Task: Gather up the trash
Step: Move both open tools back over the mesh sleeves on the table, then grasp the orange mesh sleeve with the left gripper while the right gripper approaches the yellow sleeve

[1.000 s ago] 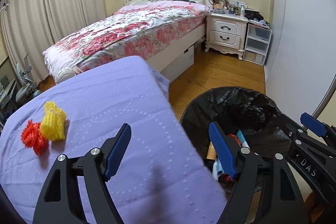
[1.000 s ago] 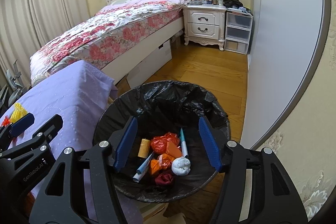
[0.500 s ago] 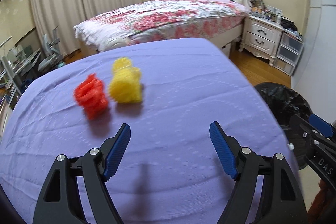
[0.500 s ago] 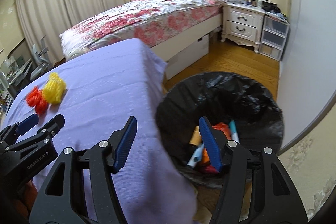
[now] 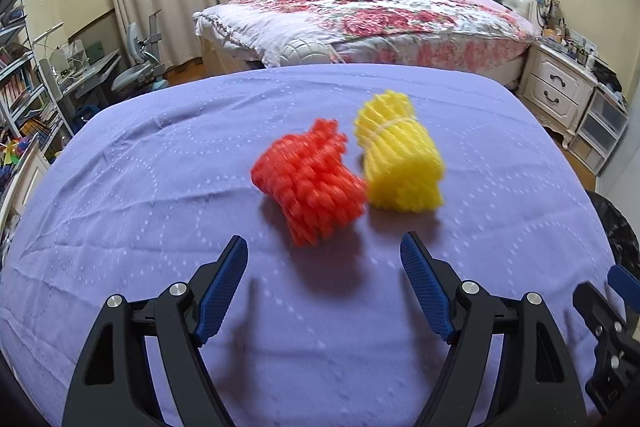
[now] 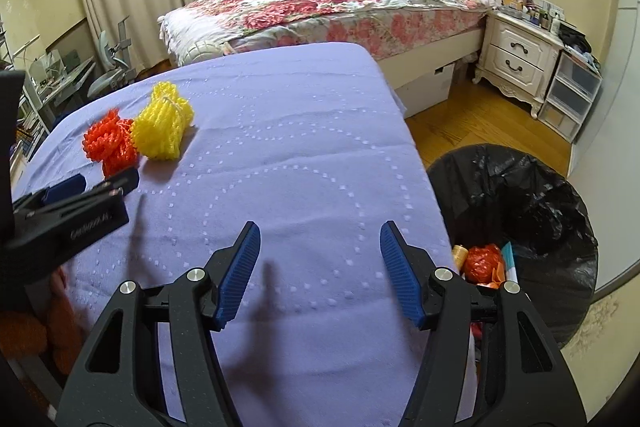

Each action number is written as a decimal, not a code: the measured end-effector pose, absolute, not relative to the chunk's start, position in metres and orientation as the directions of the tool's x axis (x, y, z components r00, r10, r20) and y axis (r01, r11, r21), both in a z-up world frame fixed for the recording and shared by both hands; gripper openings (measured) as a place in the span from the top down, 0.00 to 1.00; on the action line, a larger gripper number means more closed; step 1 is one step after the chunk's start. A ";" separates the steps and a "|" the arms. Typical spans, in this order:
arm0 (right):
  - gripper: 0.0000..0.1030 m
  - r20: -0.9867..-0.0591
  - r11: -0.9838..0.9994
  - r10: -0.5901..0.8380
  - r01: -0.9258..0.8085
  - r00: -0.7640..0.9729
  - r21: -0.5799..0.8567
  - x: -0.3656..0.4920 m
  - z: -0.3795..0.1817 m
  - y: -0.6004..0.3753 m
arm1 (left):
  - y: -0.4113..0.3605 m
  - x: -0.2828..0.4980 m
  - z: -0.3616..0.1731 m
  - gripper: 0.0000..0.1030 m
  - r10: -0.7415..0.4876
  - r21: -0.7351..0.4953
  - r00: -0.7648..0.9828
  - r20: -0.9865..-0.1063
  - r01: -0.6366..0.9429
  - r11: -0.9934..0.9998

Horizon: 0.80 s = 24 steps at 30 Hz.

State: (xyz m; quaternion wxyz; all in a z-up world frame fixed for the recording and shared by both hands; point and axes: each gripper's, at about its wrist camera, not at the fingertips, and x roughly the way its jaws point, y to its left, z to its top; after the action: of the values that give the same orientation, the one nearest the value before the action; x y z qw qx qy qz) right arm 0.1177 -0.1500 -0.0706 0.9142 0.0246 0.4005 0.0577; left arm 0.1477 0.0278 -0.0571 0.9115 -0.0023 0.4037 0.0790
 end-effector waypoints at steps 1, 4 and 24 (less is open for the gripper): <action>0.41 -0.732 0.992 0.127 -0.089 0.670 0.091 0.120 -0.071 -0.148 | 0.032 0.151 -0.058 0.26 0.141 0.056 0.657 -0.741 -0.148 0.987; 0.41 -0.742 0.991 0.136 -0.098 0.656 0.095 0.126 -0.074 -0.142 | 0.041 0.160 -0.061 0.26 0.135 0.046 0.640 -0.756 -0.154 0.987; 0.41 -0.758 0.984 0.150 -0.170 0.635 0.052 0.137 -0.076 -0.099 | 0.095 0.166 -0.059 0.55 0.177 0.065 0.642 -0.746 -0.194 0.979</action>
State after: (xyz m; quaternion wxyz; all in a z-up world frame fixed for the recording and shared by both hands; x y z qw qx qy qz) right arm 0.1372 -0.0989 -0.0762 0.9041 -0.0121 0.4179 0.0885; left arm 0.1663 0.0954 -0.0593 0.9060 -0.0105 0.4105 0.1022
